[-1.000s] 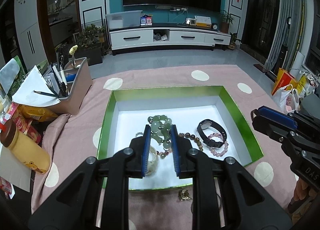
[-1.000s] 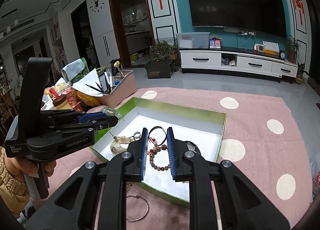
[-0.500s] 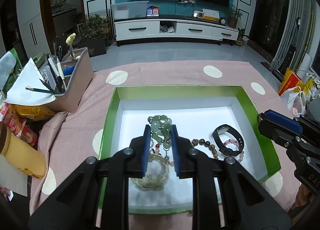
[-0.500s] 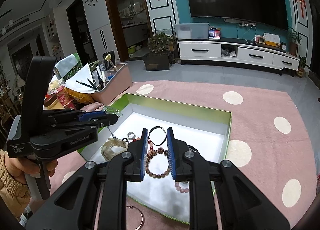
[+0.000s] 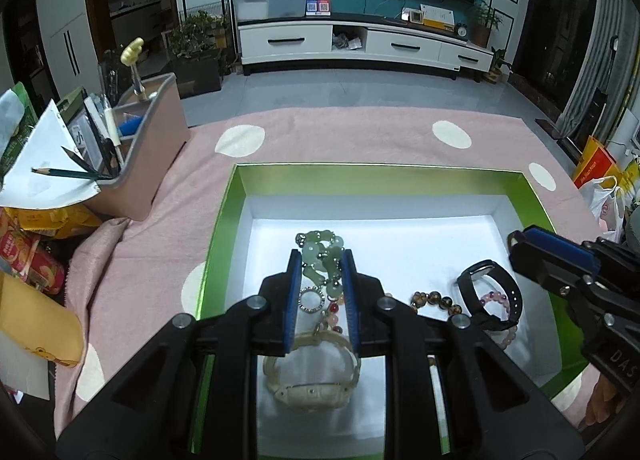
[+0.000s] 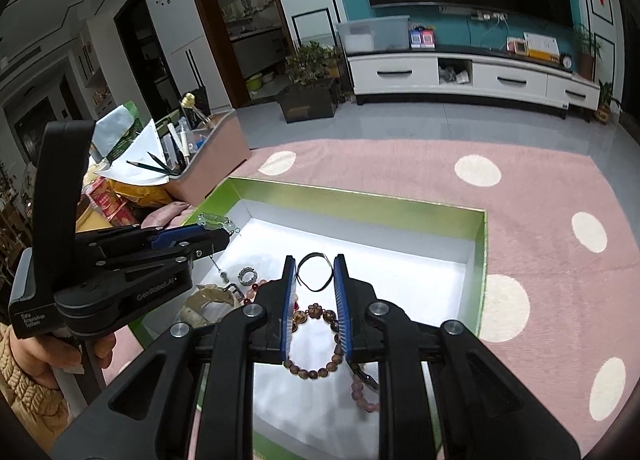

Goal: Organize jewelry
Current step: 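Carry the jade pendant and black ring into the green box and open both tools, then withdraw both tools from the box toward the gold brooch and silver bangle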

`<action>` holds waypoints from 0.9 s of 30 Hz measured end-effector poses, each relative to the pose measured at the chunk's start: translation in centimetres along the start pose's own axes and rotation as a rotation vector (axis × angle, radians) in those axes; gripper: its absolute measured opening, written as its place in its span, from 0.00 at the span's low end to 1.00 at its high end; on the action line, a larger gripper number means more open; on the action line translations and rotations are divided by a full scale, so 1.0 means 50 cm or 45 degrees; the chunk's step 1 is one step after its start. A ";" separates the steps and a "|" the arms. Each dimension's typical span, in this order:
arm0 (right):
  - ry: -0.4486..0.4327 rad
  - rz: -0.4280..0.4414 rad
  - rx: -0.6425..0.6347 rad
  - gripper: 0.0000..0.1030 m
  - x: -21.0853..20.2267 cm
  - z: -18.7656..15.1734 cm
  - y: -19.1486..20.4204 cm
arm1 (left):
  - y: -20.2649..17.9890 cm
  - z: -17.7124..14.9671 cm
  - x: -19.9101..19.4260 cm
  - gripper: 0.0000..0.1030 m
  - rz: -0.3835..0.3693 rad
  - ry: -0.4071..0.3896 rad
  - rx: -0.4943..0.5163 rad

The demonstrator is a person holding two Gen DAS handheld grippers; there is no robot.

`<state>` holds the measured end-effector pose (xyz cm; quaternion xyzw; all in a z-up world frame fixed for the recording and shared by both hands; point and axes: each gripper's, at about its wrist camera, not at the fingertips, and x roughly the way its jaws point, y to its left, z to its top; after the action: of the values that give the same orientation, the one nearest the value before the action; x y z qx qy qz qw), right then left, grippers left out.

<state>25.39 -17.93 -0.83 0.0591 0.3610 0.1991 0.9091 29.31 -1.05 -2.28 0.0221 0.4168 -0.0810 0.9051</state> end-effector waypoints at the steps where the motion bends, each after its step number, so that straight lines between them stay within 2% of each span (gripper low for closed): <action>1: 0.012 0.003 0.009 0.18 0.006 0.002 -0.003 | 0.000 0.001 0.005 0.19 -0.006 0.009 -0.007; 12: 0.138 0.009 0.100 0.18 0.067 0.011 -0.026 | 0.029 0.002 0.059 0.19 -0.030 0.108 -0.083; 22: 0.174 0.000 0.126 0.19 0.084 0.012 -0.029 | 0.037 0.006 0.069 0.20 -0.015 0.116 -0.107; 24: 0.165 0.002 0.131 0.20 0.081 0.012 -0.030 | 0.037 0.006 0.067 0.27 -0.016 0.115 -0.108; 25: 0.158 -0.001 0.129 0.21 0.078 0.012 -0.030 | 0.037 0.007 0.065 0.40 -0.019 0.114 -0.110; 26: 0.155 -0.003 0.130 0.27 0.076 0.013 -0.030 | 0.038 0.007 0.062 0.55 -0.026 0.107 -0.112; 27: 0.144 -0.004 0.139 0.33 0.069 0.012 -0.032 | 0.038 0.008 0.057 0.58 -0.031 0.098 -0.112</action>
<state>28.61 -17.96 -2.97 0.0966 0.4223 0.1807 0.8830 31.74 0.40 -4.20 -0.0196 0.4546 -0.0729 0.8875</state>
